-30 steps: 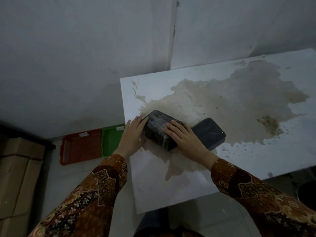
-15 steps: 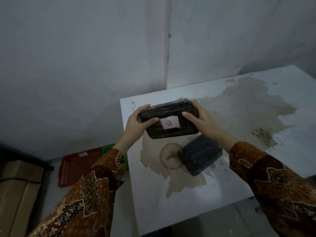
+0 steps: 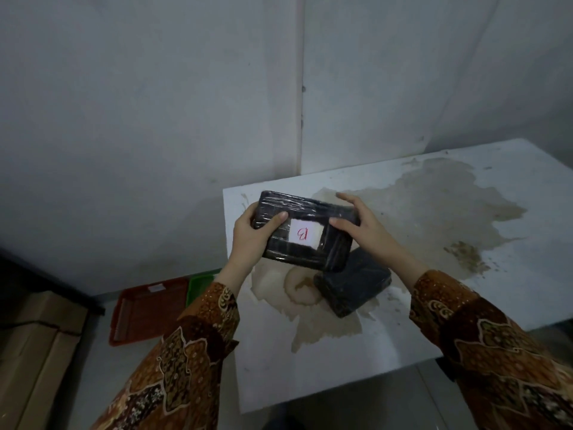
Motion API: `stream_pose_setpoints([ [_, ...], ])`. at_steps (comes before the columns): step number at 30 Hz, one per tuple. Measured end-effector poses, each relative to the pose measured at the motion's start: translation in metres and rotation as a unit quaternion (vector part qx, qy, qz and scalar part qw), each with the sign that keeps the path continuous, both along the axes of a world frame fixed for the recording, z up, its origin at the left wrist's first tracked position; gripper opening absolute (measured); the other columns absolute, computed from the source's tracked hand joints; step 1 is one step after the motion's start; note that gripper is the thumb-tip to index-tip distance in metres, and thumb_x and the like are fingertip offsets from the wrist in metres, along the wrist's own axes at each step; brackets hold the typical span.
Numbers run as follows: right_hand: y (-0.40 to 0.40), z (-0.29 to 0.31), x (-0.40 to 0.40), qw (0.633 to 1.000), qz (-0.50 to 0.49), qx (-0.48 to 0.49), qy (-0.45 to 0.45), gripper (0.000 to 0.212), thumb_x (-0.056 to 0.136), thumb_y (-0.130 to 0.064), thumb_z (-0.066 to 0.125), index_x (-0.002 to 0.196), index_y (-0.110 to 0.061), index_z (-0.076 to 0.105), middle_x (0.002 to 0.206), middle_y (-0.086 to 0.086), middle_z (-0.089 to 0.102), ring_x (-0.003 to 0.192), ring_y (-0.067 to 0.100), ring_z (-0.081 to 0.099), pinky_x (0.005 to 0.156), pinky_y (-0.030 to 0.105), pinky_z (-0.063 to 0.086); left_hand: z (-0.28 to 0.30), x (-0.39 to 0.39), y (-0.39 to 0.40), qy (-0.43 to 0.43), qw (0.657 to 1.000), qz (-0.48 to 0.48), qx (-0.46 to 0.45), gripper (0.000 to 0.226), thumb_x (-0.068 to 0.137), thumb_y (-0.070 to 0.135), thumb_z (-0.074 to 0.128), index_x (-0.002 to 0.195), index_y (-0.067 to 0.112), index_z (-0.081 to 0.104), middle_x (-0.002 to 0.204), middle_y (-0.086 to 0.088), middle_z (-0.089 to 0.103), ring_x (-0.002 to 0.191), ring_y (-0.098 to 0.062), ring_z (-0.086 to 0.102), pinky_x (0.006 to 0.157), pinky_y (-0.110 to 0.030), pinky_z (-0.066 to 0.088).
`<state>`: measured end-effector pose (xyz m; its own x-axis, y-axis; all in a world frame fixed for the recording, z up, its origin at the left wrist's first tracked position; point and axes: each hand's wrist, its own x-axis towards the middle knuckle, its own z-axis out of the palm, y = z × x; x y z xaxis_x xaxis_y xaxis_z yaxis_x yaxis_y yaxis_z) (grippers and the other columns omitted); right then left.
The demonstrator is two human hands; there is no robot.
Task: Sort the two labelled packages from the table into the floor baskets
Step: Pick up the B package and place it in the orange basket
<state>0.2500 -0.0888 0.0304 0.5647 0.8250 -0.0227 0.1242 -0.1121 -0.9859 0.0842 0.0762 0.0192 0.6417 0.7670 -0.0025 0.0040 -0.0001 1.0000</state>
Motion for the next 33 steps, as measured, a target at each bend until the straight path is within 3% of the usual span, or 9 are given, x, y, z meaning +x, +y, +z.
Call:
stream_pose_setpoints([
  [2,-0.008,0.007,0.000,0.998,0.040,-0.038,-0.034,0.056,0.083,-0.023,0.068,0.133,-0.026,0.042,0.118,0.003,0.059,0.099,0.005,0.063,0.075,0.017,0.056,0.010,-0.005,0.001,0.044,0.994,-0.064,0.072,0.035,0.068,0.034,0.082,0.099,0.034,0.066,0.101,0.006,0.072,0.091,-0.011,0.071,0.076,-0.024,0.058],
  [5,-0.018,0.018,-0.011,0.984,0.129,-0.097,-0.071,0.060,0.079,-0.037,0.071,0.131,-0.031,0.043,0.114,0.000,0.061,0.097,0.009,0.065,0.072,0.023,0.058,0.030,-0.006,-0.013,0.116,0.958,-0.168,0.201,0.058,0.058,0.049,0.083,0.112,0.037,0.065,0.099,0.024,0.066,0.088,0.012,0.063,0.073,-0.006,0.050],
  [8,-0.030,0.020,-0.026,0.977,0.149,-0.107,-0.109,0.053,0.079,-0.042,0.068,0.126,-0.033,0.044,0.113,0.003,0.063,0.096,0.013,0.065,0.069,0.023,0.059,0.038,-0.005,-0.037,0.116,0.952,-0.133,0.250,0.060,0.055,0.055,0.082,0.110,0.038,0.065,0.098,0.019,0.067,0.086,0.008,0.065,0.070,-0.007,0.050],
  [12,-0.058,0.012,-0.036,0.994,0.065,-0.080,-0.048,0.054,0.081,-0.041,0.066,0.127,-0.025,0.044,0.115,0.009,0.065,0.099,0.021,0.067,0.080,0.040,0.060,0.027,-0.018,-0.075,0.054,0.982,0.008,0.181,0.061,0.063,0.050,0.081,0.115,0.029,0.059,0.099,0.014,0.065,0.086,0.003,0.065,0.067,-0.012,0.054],
  [17,-0.095,-0.003,-0.049,0.995,-0.073,-0.015,0.072,0.055,0.083,-0.036,0.066,0.128,-0.016,0.041,0.118,0.013,0.066,0.097,0.020,0.068,0.080,0.037,0.058,-0.002,-0.035,-0.132,0.026,0.999,0.028,0.012,0.054,0.079,0.044,0.070,0.128,0.031,0.048,0.111,-0.002,0.063,0.099,-0.017,0.065,0.073,-0.030,0.060],
  [20,-0.116,-0.011,-0.055,0.988,-0.106,0.002,0.113,0.055,0.083,-0.032,0.067,0.127,-0.016,0.039,0.120,0.014,0.064,0.100,0.024,0.068,0.079,0.041,0.060,-0.011,-0.039,-0.163,-0.002,1.000,-0.003,-0.016,0.023,0.085,0.032,0.066,0.108,0.032,0.060,0.103,0.008,0.065,0.097,-0.013,0.065,0.067,-0.015,0.057],
  [24,-0.142,-0.005,-0.043,0.994,-0.091,-0.009,0.061,0.070,0.075,-0.026,0.076,0.132,-0.023,0.036,0.118,0.000,0.057,0.108,0.024,0.060,0.088,0.046,0.055,-0.005,-0.047,-0.174,0.018,0.999,-0.048,-0.013,0.016,0.085,0.023,0.068,0.098,0.033,0.066,0.096,0.010,0.071,0.081,0.002,0.069,0.066,-0.011,0.054],
  [29,-0.153,0.009,-0.033,0.995,0.076,-0.057,0.011,0.063,0.067,-0.038,0.077,0.123,-0.031,0.049,0.115,-0.001,0.064,0.095,0.014,0.068,0.066,0.021,0.059,0.010,-0.069,-0.157,0.069,0.992,-0.109,0.001,0.020,0.079,0.026,0.074,0.099,0.031,0.071,0.092,0.010,0.075,0.082,-0.006,0.072,0.066,-0.014,0.055],
  [33,-0.131,-0.005,-0.057,0.996,0.074,-0.045,0.029,0.052,0.072,-0.043,0.071,0.118,-0.031,0.050,0.111,-0.004,0.065,0.092,0.009,0.069,0.075,0.028,0.059,0.000,-0.095,-0.147,0.058,0.996,-0.016,-0.068,0.034,0.062,0.042,0.082,0.093,0.031,0.071,0.100,-0.003,0.074,0.085,-0.013,0.073,0.074,-0.027,0.058],
])
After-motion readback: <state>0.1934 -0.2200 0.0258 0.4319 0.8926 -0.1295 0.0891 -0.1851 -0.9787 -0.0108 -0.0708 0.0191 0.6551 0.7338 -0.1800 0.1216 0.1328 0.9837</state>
